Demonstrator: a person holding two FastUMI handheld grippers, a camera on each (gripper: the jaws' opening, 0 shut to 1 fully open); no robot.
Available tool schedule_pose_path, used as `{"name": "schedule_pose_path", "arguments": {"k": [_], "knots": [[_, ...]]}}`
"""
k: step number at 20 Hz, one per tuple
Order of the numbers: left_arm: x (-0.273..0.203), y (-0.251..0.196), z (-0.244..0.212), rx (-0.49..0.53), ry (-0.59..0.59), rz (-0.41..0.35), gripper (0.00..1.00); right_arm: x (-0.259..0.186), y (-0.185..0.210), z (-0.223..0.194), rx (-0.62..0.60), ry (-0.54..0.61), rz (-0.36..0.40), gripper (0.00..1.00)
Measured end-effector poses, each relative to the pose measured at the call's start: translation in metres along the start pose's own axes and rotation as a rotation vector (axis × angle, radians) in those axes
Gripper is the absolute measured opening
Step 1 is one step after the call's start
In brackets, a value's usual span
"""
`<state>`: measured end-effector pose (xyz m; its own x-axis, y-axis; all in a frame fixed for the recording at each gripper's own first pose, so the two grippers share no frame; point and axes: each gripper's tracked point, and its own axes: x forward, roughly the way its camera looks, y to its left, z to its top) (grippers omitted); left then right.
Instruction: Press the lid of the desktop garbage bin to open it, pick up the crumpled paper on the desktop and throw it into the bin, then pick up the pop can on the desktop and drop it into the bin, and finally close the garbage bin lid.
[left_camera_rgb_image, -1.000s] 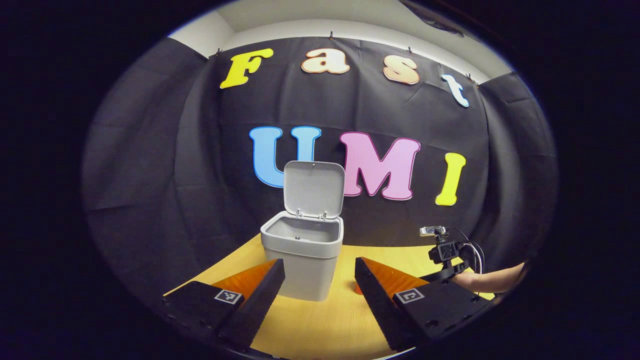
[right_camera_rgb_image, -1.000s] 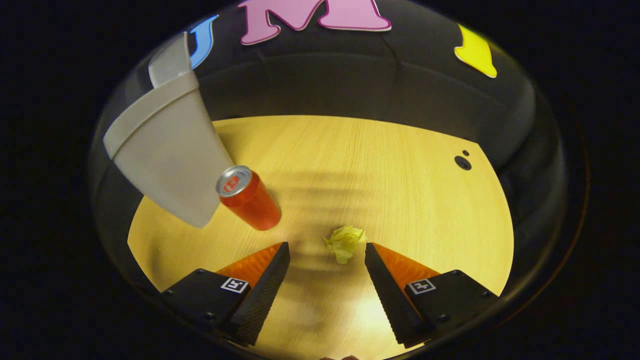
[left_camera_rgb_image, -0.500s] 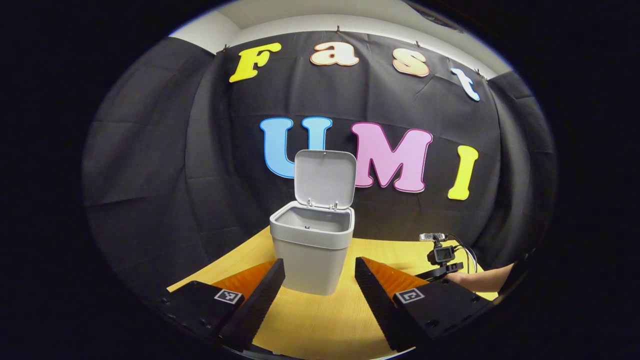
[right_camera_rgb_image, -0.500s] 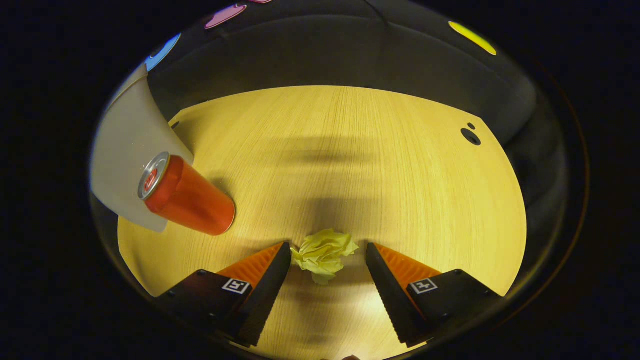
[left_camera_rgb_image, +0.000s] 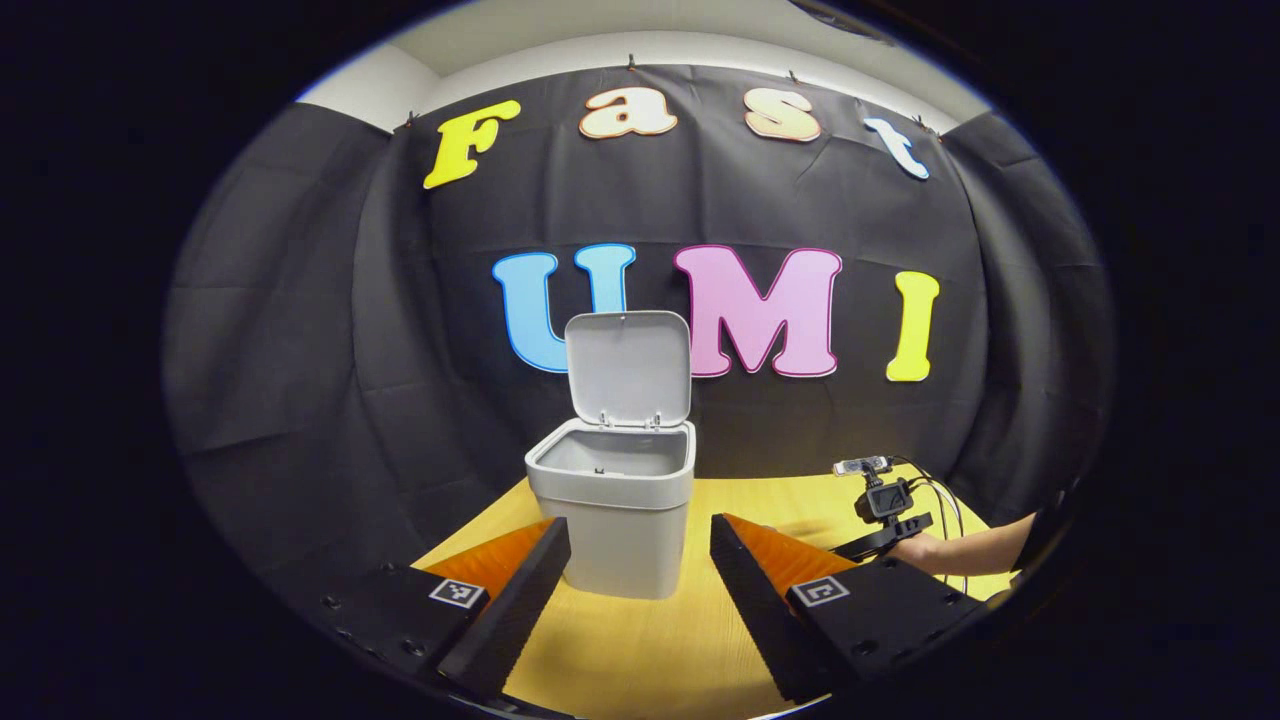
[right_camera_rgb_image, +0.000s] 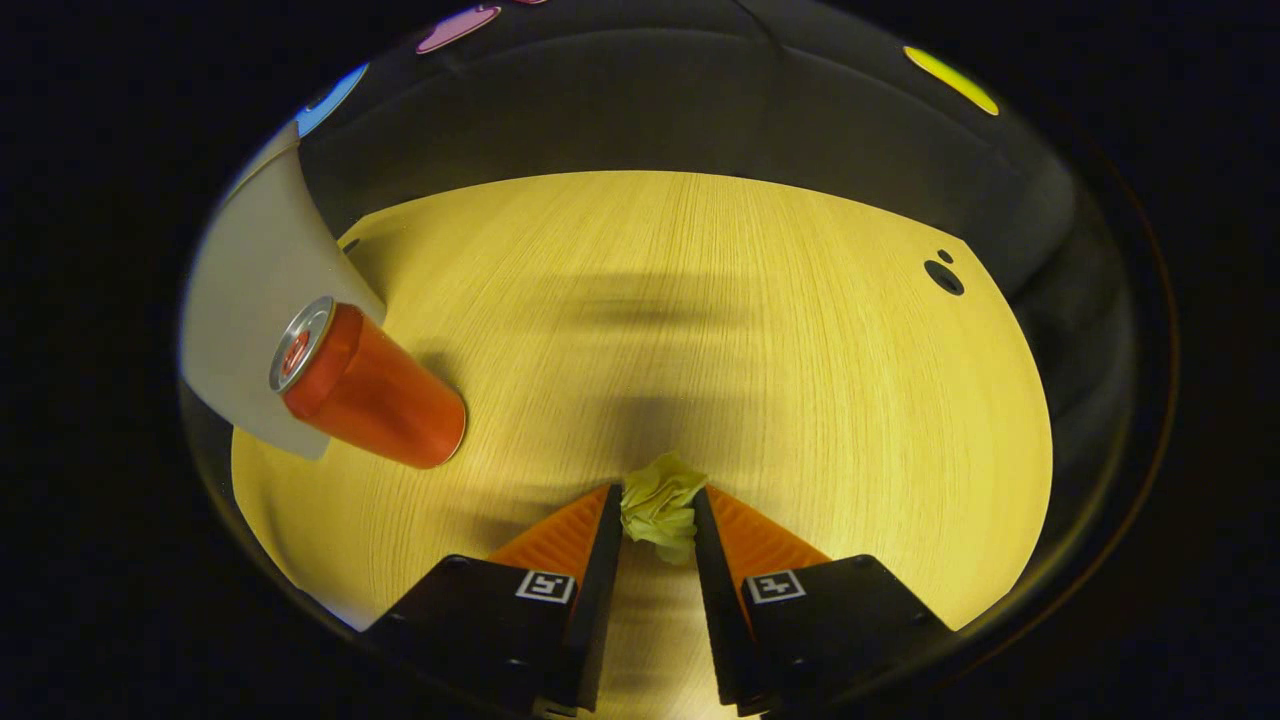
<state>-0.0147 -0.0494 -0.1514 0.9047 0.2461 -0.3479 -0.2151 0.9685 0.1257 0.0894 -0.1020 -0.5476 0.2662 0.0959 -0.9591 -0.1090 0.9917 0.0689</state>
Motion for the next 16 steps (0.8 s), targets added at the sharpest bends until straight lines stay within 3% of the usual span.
{"name": "schedule_pose_path", "arguments": {"k": [1, 9, 16], "knots": [[0.000, -0.003, 0.000, 0.000, 0.001, -0.009, 0.95, -0.002, 0.001, -0.002, -0.002, 0.003, 0.005, 0.41], [0.004, -0.019, -0.012, -0.050, 0.017, -0.087, 0.95, -0.082, -0.008, 0.053, 0.010, -0.198, 0.007, 0.40], [0.000, -0.014, -0.034, -0.010, 0.040, -0.112, 0.95, -0.196, 0.054, 0.156, -0.203, -0.448, 0.105, 0.40]]}}
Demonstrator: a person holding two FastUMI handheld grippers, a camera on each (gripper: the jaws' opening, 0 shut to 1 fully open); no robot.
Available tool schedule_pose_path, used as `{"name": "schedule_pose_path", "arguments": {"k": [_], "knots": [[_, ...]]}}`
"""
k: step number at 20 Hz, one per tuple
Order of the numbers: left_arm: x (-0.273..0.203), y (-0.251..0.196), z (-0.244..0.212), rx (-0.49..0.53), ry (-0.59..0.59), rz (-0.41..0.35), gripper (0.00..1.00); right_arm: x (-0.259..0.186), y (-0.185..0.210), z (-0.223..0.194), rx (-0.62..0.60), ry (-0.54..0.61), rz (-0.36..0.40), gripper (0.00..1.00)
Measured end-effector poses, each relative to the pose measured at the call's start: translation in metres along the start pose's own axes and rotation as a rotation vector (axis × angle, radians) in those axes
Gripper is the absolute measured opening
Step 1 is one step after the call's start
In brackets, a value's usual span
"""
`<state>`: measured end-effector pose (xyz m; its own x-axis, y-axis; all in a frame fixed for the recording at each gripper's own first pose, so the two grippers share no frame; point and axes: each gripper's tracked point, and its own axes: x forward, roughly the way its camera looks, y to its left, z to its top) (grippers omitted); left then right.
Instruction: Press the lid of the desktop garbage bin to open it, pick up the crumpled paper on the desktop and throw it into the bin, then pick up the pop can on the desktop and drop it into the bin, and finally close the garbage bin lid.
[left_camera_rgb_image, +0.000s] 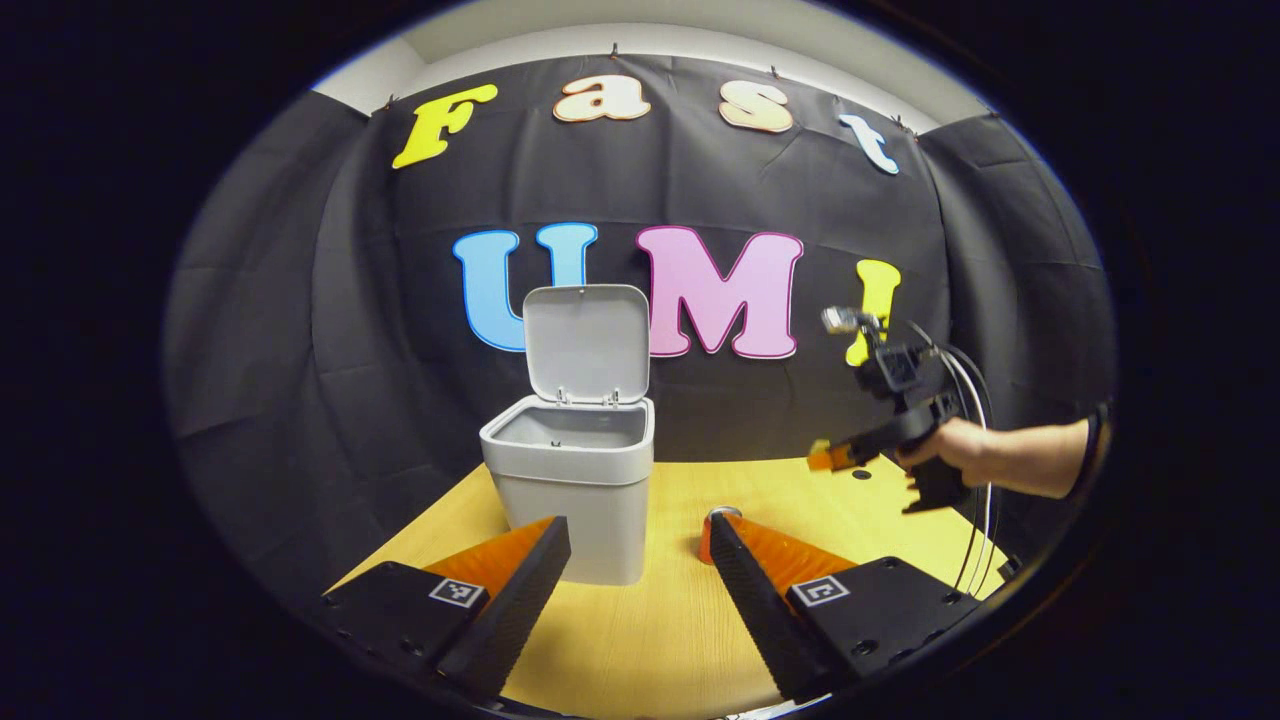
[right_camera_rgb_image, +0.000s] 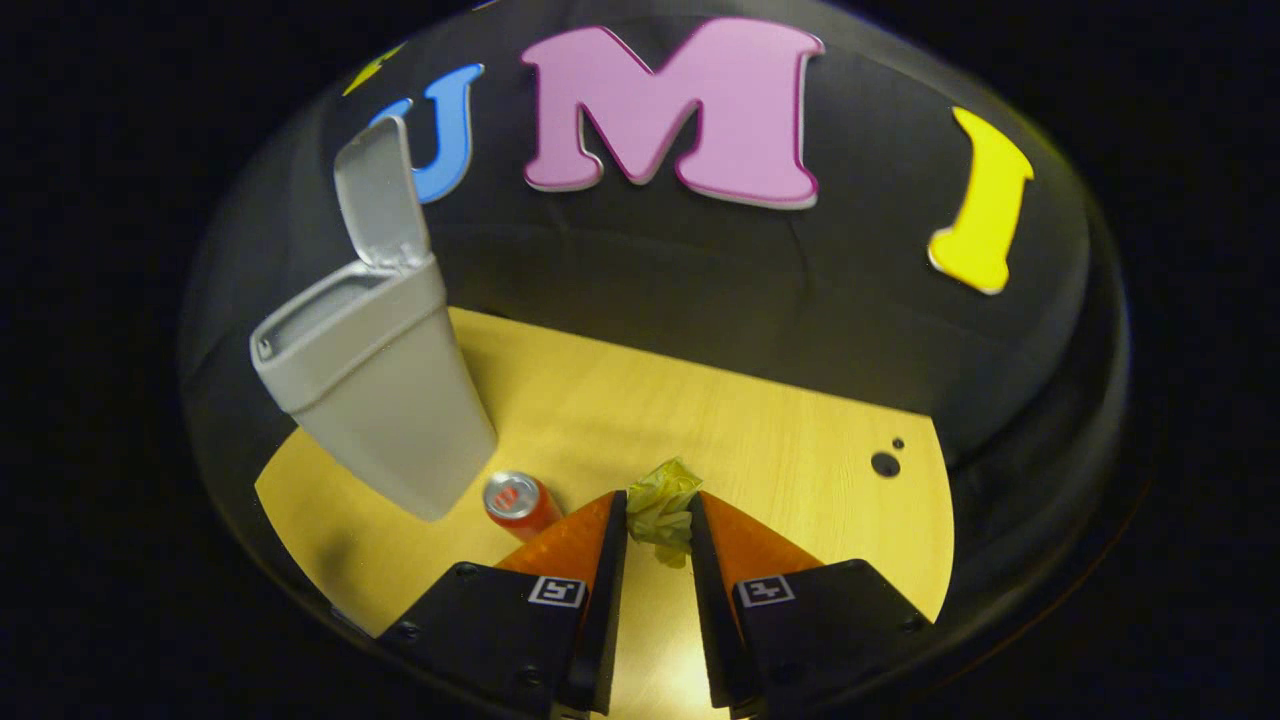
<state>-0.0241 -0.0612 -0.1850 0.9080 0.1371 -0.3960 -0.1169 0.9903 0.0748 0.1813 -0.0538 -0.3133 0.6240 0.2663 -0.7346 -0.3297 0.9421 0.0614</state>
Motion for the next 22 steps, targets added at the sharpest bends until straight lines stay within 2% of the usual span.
{"name": "schedule_pose_path", "arguments": {"k": [4, 6, 9, 13, 16, 17, 18, 19, 20, 21, 22], "knots": [[-0.007, 0.006, -0.001, 0.064, -0.012, -0.009, 0.96, -0.019, 0.072, 0.085, -0.099, -0.120, 0.119, 0.40], [-0.012, 0.014, 0.001, 0.070, -0.019, -0.003, 0.95, -0.028, 0.114, 0.109, -0.131, -0.151, 0.194, 0.40], [-0.020, 0.033, 0.002, 0.039, -0.028, 0.035, 0.95, -0.010, 0.182, 0.137, -0.179, -0.171, 0.275, 0.40], [-0.032, 0.066, -0.001, 0.024, -0.024, 0.118, 0.95, 0.012, 0.259, 0.137, -0.225, -0.143, 0.353, 0.40], [-0.048, 0.091, -0.001, 0.002, -0.040, 0.190, 0.95, 0.026, 0.300, 0.134, -0.221, -0.109, 0.396, 0.40], [-0.052, 0.097, 0.000, -0.007, -0.046, 0.204, 0.95, 0.028, 0.308, 0.134, -0.228, -0.104, 0.401, 0.27], [-0.055, 0.103, -0.003, -0.011, -0.044, 0.218, 0.95, 0.031, 0.312, 0.131, -0.242, -0.101, 0.399, 0.40], [-0.057, 0.109, -0.006, -0.013, -0.038, 0.232, 0.95, 0.036, 0.317, 0.126, -0.251, -0.095, 0.396, 0.27], [-0.060, 0.114, -0.007, -0.014, -0.035, 0.243, 0.95, 0.040, 0.319, 0.124, -0.253, -0.087, 0.396, 0.41], [-0.061, 0.117, -0.007, -0.018, -0.033, 0.249, 0.95, 0.042, 0.322, 0.122, -0.247, -0.080, 0.397, 0.42], [-0.061, 0.118, -0.008, -0.023, -0.030, 0.251, 0.95, 0.044, 0.323, 0.123, -0.238, -0.077, 0.392, 0.29]]}}
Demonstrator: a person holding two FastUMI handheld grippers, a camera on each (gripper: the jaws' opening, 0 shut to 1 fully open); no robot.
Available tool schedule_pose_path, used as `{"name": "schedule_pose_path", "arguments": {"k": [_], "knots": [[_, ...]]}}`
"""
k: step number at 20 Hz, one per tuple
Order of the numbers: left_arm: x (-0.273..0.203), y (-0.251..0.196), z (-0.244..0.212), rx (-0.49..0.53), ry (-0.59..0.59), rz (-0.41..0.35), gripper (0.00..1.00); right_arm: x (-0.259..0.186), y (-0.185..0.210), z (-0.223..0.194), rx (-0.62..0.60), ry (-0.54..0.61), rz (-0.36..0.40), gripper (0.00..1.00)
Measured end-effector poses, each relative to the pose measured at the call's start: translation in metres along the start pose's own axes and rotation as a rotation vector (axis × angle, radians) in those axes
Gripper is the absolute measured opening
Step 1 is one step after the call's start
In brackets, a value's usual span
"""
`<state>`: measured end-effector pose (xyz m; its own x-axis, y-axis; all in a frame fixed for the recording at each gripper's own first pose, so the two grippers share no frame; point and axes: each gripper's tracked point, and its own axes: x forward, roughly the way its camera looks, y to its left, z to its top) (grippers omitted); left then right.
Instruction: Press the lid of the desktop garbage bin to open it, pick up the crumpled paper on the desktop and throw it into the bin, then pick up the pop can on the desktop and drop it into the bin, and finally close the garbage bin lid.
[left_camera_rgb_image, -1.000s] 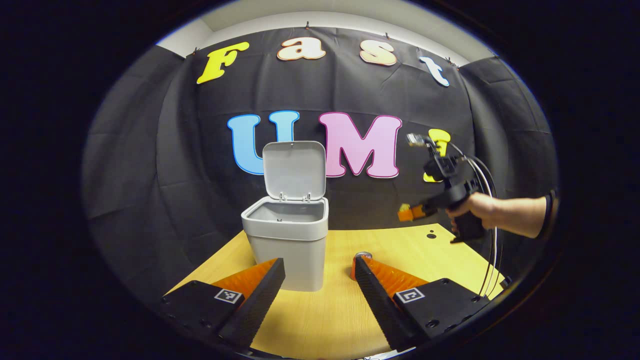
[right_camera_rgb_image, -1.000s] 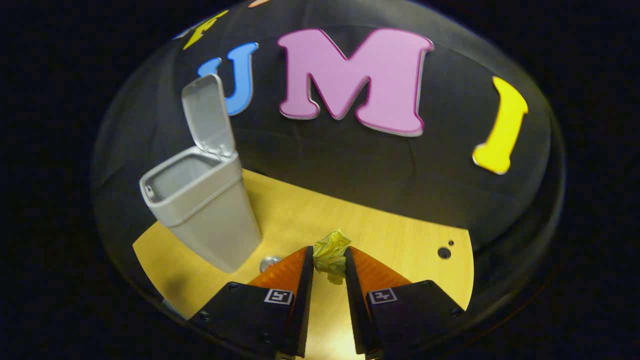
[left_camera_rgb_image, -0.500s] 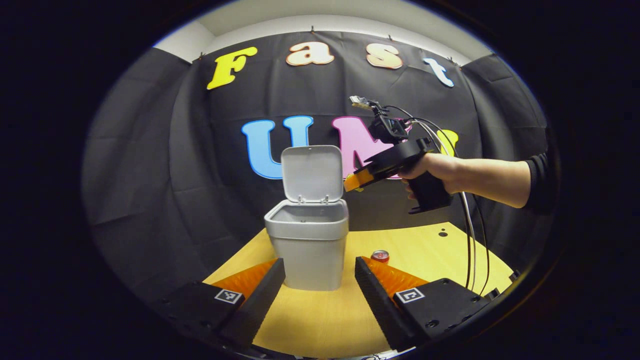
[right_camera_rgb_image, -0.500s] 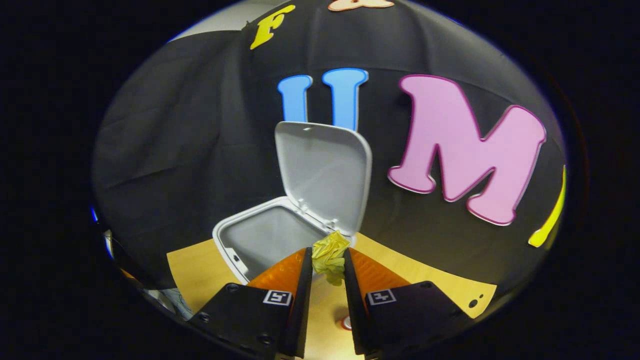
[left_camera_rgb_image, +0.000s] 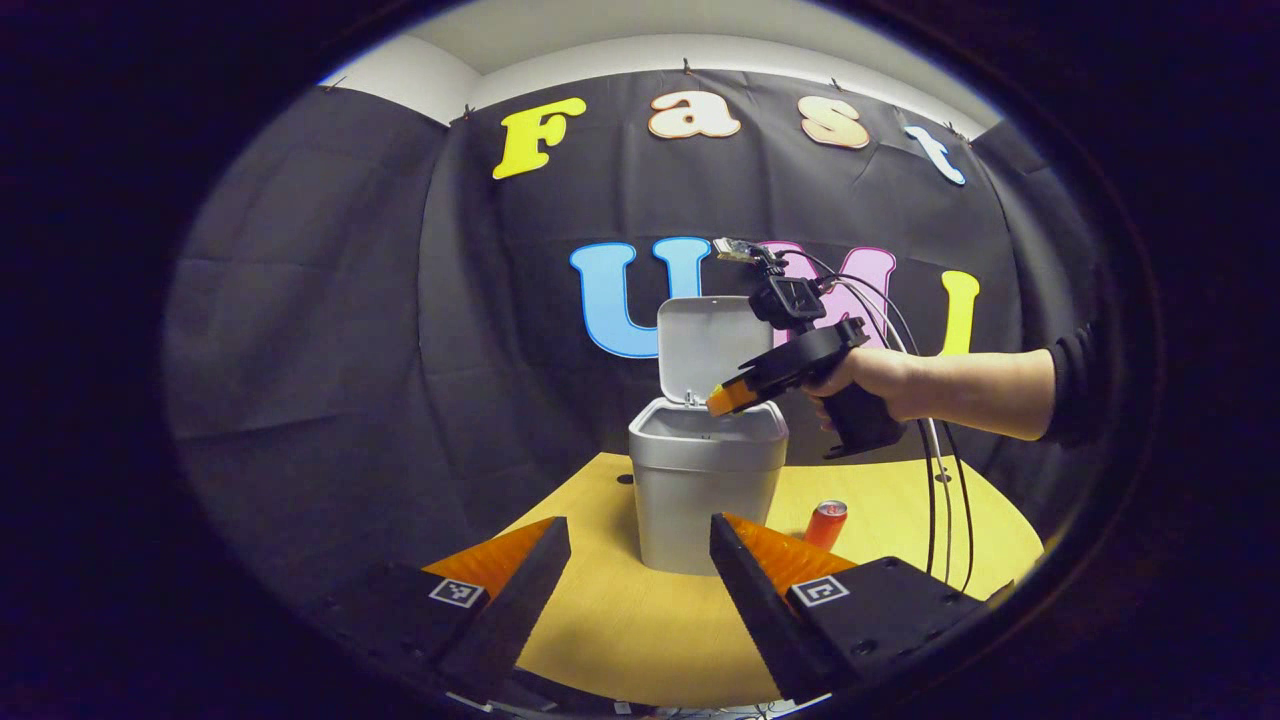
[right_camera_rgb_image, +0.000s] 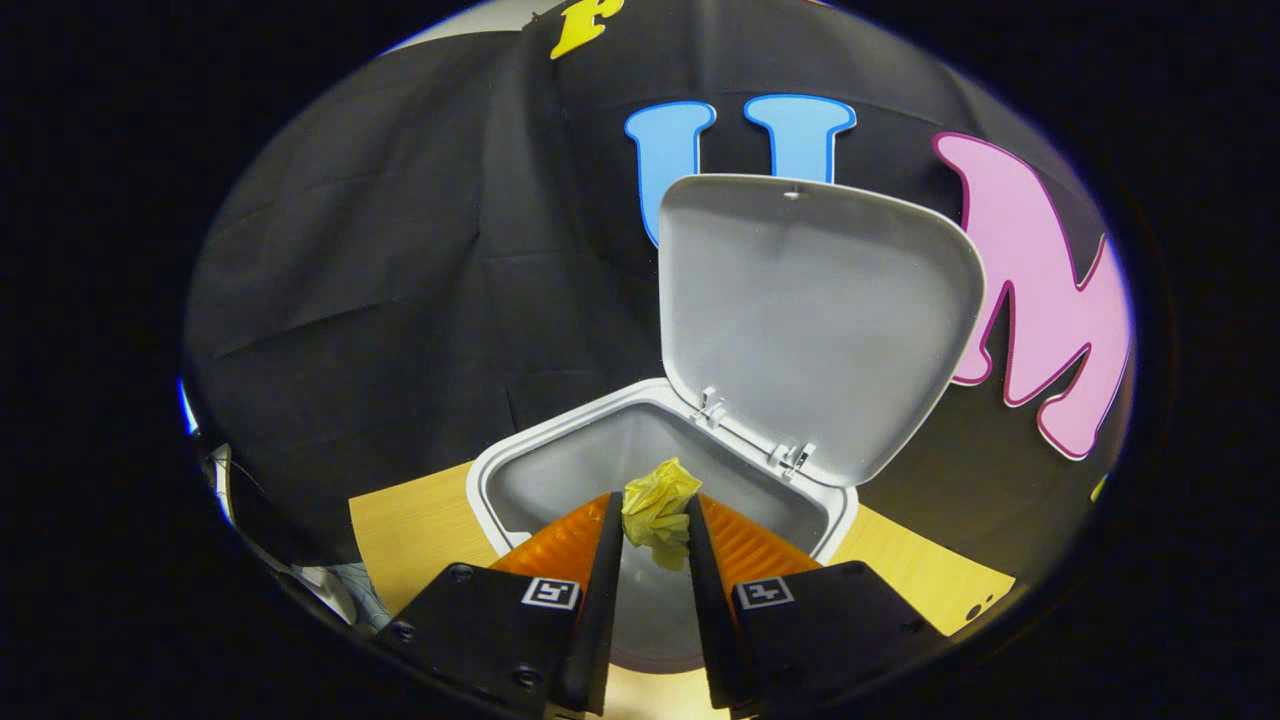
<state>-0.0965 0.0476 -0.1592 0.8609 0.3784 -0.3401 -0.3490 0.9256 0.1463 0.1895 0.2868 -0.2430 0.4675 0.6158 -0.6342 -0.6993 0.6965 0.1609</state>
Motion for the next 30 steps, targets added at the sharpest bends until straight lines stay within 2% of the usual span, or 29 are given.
{"name": "schedule_pose_path", "arguments": {"k": [1, 2, 5, 8, 11, 14, 17, 20, 23, 26, 30], "knots": [[-0.002, 0.001, -0.002, -0.003, 0.001, -0.001, 0.95, 0.000, -0.002, 0.000, 0.006, -0.002, -0.009, 0.44], [-0.002, 0.001, -0.002, -0.003, 0.002, -0.005, 0.95, 0.000, -0.006, 0.000, 0.009, -0.004, -0.020, 0.44], [0.002, 0.000, -0.004, -0.001, 0.008, -0.018, 0.95, 0.001, -0.013, 0.001, 0.017, -0.010, -0.037, 0.67], [0.006, -0.006, -0.005, -0.007, 0.010, -0.041, 0.95, -0.009, -0.022, 0.007, 0.020, -0.037, -0.058, 0.99], [0.016, -0.018, -0.013, -0.012, 0.024, -0.081, 0.95, -0.034, -0.037, 0.021, 0.034, -0.108, -0.110, 0.98], [0.033, -0.040, -0.025, -0.016, 0.045, -0.156, 0.96, -0.075, -0.061, 0.026, 0.049, -0.181, -0.176, 0.98], [0.054, -0.075, -0.034, 0.000, 0.038, -0.262, 0.96, -0.127, -0.099, 0.012, 0.076, -0.257, -0.310, 0.98], [0.081, -0.113, -0.048, 0.019, 0.046, -0.336, 0.96, -0.176, -0.128, -0.022, 0.107, -0.306, -0.433, 0.98], [0.114, -0.159, -0.058, 0.002, 0.045, -0.419, 0.96, -0.219, -0.163, -0.071, 0.151, -0.302, -0.552, 0.98], [0.146, -0.206, -0.073, 0.042, 0.017, -0.492, 0.96, -0.255, -0.190, -0.120, 0.213, -0.303, -0.664, 0.98], [0.183, -0.266, -0.118, 0.096, 0.052, -0.573, 0.96, -0.279, -0.212, -0.203, 0.268, -0.210, -0.756, 0.98]]}}
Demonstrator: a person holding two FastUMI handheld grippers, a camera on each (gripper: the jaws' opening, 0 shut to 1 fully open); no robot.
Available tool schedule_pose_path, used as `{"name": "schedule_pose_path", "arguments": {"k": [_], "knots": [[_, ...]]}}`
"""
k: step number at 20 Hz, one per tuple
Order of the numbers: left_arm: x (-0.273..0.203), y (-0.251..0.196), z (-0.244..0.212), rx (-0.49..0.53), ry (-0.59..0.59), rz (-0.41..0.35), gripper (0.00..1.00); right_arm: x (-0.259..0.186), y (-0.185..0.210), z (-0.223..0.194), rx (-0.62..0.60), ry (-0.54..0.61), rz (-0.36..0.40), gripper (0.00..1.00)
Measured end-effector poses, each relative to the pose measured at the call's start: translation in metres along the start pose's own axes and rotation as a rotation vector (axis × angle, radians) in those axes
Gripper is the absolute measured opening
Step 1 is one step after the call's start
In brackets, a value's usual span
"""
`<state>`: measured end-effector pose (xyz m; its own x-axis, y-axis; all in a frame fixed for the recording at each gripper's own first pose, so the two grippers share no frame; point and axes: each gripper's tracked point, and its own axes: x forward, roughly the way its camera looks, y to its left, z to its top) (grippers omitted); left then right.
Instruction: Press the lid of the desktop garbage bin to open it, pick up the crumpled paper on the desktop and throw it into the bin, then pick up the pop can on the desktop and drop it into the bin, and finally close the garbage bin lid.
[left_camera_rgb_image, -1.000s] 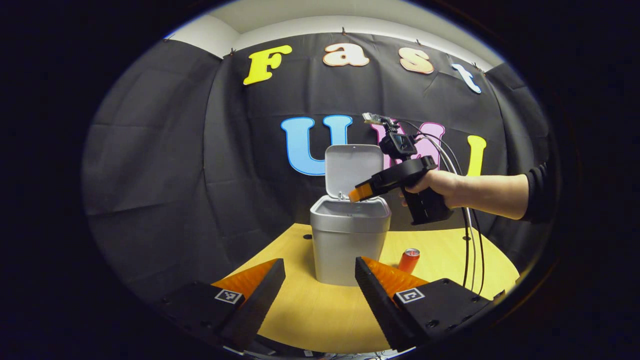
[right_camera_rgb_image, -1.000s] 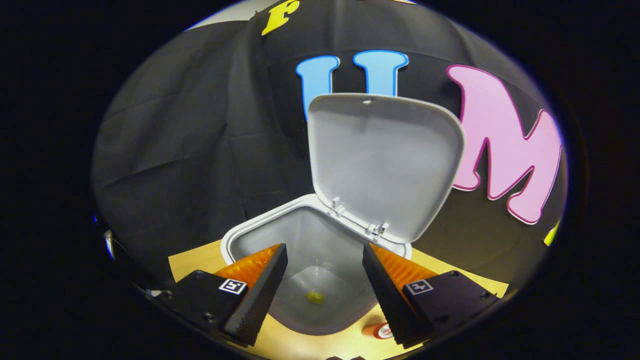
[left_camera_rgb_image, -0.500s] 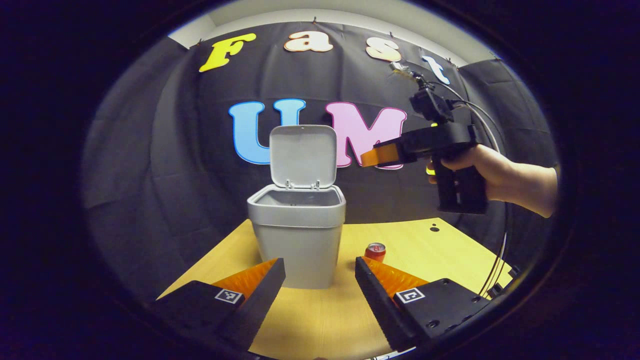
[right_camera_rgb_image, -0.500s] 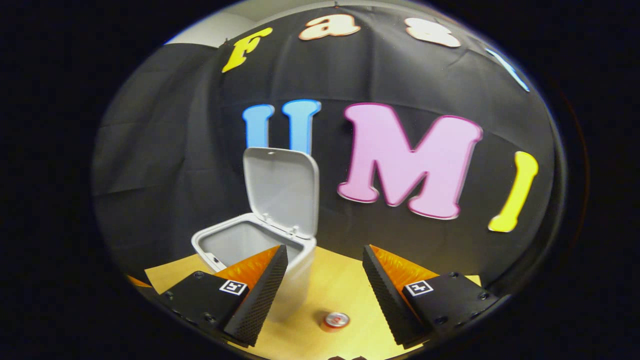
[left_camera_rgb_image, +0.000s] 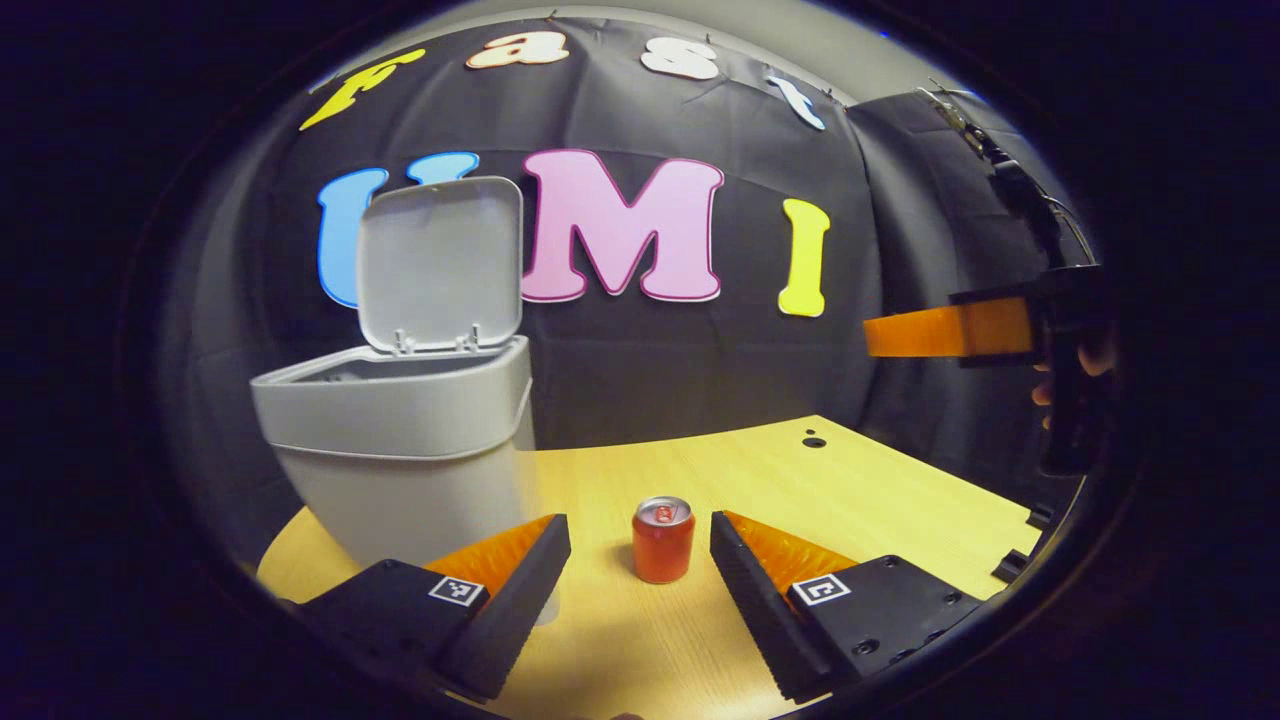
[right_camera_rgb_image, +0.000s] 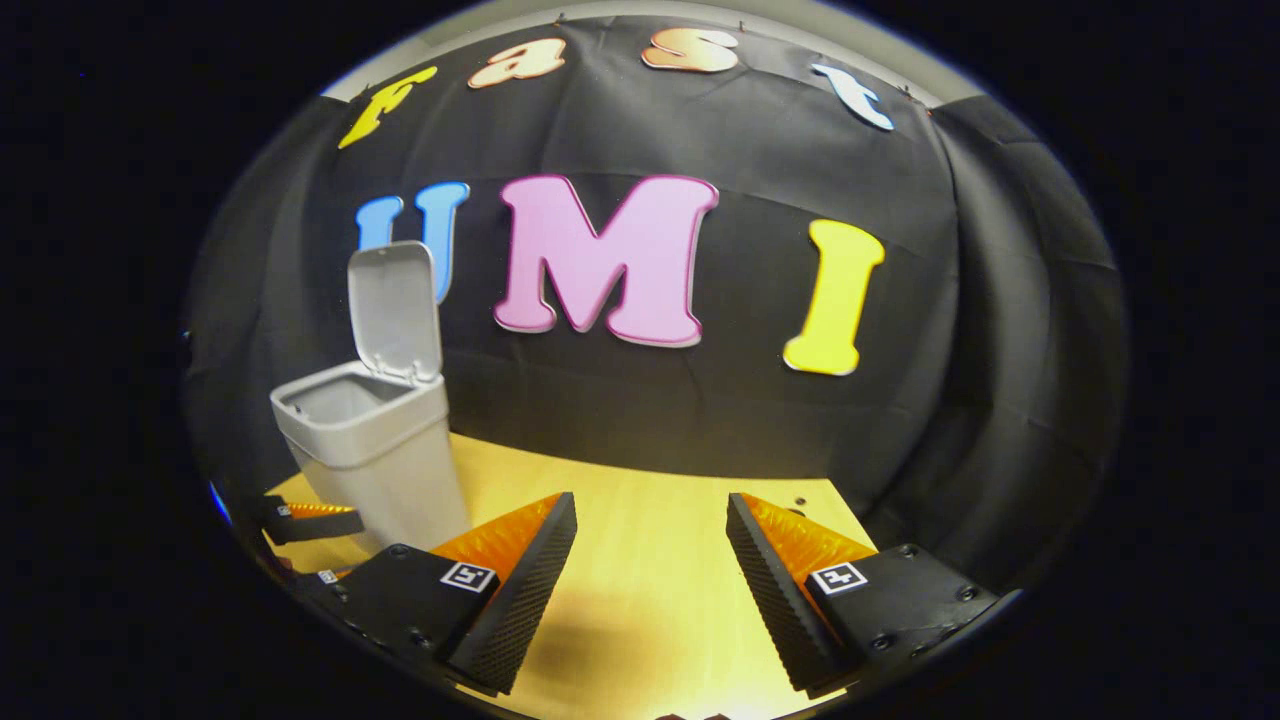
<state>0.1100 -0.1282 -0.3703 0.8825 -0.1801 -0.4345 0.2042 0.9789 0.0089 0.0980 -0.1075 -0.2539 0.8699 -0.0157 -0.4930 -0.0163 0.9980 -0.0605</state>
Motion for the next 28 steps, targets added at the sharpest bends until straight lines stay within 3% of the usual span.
{"name": "schedule_pose_path", "arguments": {"k": [3, 7, 14, 19, 28], "knots": [[0.044, -0.010, -0.033, 0.009, 0.058, 0.011, 0.96, -0.009, -0.019, -0.035, 0.045, 0.051, -0.038, 0.98], [0.087, -0.008, -0.065, 0.009, 0.095, 0.071, 0.96, -0.017, -0.053, -0.053, 0.082, 0.010, -0.123, 0.98], [0.141, -0.003, -0.081, 0.008, 0.073, 0.041, 0.96, -0.032, -0.064, -0.090, 0.035, 0.010, -0.178, 0.98], [0.151, -0.009, -0.082, 0.031, 0.083, 0.029, 0.96, -0.025, -0.063, -0.105, 0.089, 0.044, -0.185, 0.98], [0.146, -0.012, -0.059, -0.002, 0.044, 0.009, 0.90, -0.031, -0.057, -0.086, 0.085, -0.013, -0.170, 0.98]]}}
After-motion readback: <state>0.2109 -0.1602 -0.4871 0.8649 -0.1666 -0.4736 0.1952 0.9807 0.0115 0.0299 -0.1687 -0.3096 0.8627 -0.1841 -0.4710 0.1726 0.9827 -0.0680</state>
